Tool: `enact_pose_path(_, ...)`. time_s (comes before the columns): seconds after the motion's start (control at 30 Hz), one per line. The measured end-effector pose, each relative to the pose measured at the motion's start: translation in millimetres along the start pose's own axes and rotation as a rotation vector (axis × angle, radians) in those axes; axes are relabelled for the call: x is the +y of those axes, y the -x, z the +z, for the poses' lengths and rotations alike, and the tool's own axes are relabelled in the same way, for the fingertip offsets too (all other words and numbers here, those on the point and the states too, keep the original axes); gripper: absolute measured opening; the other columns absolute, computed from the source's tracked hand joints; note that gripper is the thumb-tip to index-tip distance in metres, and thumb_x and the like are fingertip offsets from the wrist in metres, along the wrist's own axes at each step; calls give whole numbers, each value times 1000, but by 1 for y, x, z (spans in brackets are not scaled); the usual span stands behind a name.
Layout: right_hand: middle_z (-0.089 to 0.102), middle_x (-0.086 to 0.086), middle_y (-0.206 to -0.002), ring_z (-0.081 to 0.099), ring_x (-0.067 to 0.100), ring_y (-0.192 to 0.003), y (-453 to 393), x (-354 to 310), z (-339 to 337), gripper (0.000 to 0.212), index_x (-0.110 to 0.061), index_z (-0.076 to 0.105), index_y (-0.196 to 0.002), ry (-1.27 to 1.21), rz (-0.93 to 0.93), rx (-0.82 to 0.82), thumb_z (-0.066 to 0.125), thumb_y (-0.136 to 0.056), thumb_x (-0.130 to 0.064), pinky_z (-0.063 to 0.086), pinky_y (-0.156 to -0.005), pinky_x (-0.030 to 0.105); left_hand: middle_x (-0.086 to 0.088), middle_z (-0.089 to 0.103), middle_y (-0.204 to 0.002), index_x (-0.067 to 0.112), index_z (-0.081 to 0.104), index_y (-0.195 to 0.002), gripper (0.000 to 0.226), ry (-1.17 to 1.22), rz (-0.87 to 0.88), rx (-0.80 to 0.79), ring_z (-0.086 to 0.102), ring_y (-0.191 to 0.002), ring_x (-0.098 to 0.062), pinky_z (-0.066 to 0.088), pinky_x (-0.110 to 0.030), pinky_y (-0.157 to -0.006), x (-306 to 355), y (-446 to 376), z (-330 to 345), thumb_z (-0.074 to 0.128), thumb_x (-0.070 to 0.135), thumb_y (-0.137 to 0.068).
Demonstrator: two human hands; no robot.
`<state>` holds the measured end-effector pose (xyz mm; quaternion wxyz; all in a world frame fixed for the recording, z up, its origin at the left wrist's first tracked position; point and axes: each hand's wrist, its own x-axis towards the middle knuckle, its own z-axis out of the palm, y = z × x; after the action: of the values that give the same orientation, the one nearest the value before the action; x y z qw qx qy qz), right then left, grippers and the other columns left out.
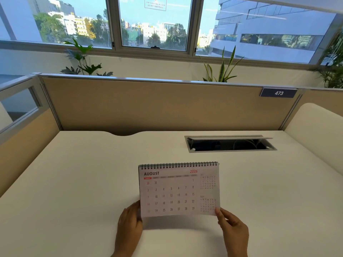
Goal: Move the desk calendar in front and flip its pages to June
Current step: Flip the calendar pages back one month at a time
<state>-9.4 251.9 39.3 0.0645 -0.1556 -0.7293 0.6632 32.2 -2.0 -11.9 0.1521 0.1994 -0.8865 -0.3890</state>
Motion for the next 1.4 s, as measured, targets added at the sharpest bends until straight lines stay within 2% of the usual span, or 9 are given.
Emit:
enact_pose_path(0.13, 75, 4, -78, 66, 27, -81, 5, -10, 2, 5, -24, 73, -71, -149, 73, -149, 72, -75, -20, 58, -68, 28, -14, 61, -115, 10, 52, -118, 52, -20, 11, 5, 52, -105, -36, 42, -49, -93, -1, 0, 1, 51, -15, -73)
enact_pose_path(0.23, 71, 16, -98, 66, 28, -94, 2, -16, 4, 69, -9, 66, -101, -382, 253, -411, 64, -61, -65, 57, -80, 37, -15, 61, -115, 10, 51, -119, 52, -5, 8, 12, 52, -105, -36, 42, -48, -92, -2, -1, 1, 50, -14, -73)
enact_pose_path(0.37, 68, 20, -106, 64, 38, -98, 3, -32, 8, 59, -16, 63, -108, -782, 480, -647, 41, -77, -61, 55, -80, 50, -14, 62, -111, 11, 53, -118, 47, 60, 66, 36, 54, -101, -35, 46, -51, -88, 4, 5, -4, 52, -3, -73)
enact_pose_path(0.5, 62, 18, -77, 61, 32, -69, 4, -53, 25, 13, -6, 55, -81, -773, 321, -733, 63, -78, -16, 49, -69, 45, -15, 56, -119, 12, 50, -120, 51, 118, -38, 9, 51, -108, -32, 43, -50, -92, -1, 7, -3, 51, 14, -70)
enact_pose_path(0.6, 67, 17, -88, 61, 35, -90, 2, -63, 33, 14, -6, 59, -93, -837, 304, -785, 58, -79, -9, 51, -73, 44, -16, 57, -121, 11, 51, -118, 43, 113, -49, 46, 49, -109, -27, 40, -49, -94, 0, 4, -1, 46, 3, -77)
enact_pose_path(0.77, 65, -2, -120, 66, 20, -82, 0, -102, 44, 62, -25, 54, -123, -575, -9, -859, 63, -71, -56, 53, -84, 41, -17, 63, -111, 10, 54, -114, 47, -64, 16, 10, 56, -99, -35, 44, -45, -90, -4, 0, 2, 37, 2, -72)
enact_pose_path(1.13, 51, -5, -136, 57, 11, -62, -16, -108, 57, 91, -27, 49, -125, -577, 113, -801, 78, -46, -61, 55, -80, 40, -17, 60, -117, 8, 52, -117, 49, -48, 16, 4, 53, -107, -36, 41, -48, -96, -9, -3, 6, 51, -14, -74)
enact_pose_path(1.3, 73, -1, -91, 49, 8, -49, -19, -97, 49, 51, -17, 54, -122, -666, 142, -612, 63, -78, -41, 57, -71, 31, -18, 59, -117, 8, 52, -118, 47, -44, 17, 23, 53, -106, -36, 41, -45, -94, -9, -1, 6, 51, -13, -76)
enact_pose_path(1.4, 55, 0, -64, 44, 9, -50, -25, -72, 42, 35, -7, 55, -120, -635, 302, -344, 52, -89, -24, 51, -67, 28, -17, 58, -120, 9, 50, -120, 47, -46, 8, 14, 50, -109, -36, 40, -44, -95, -7, -1, 6, 51, -12, -77)
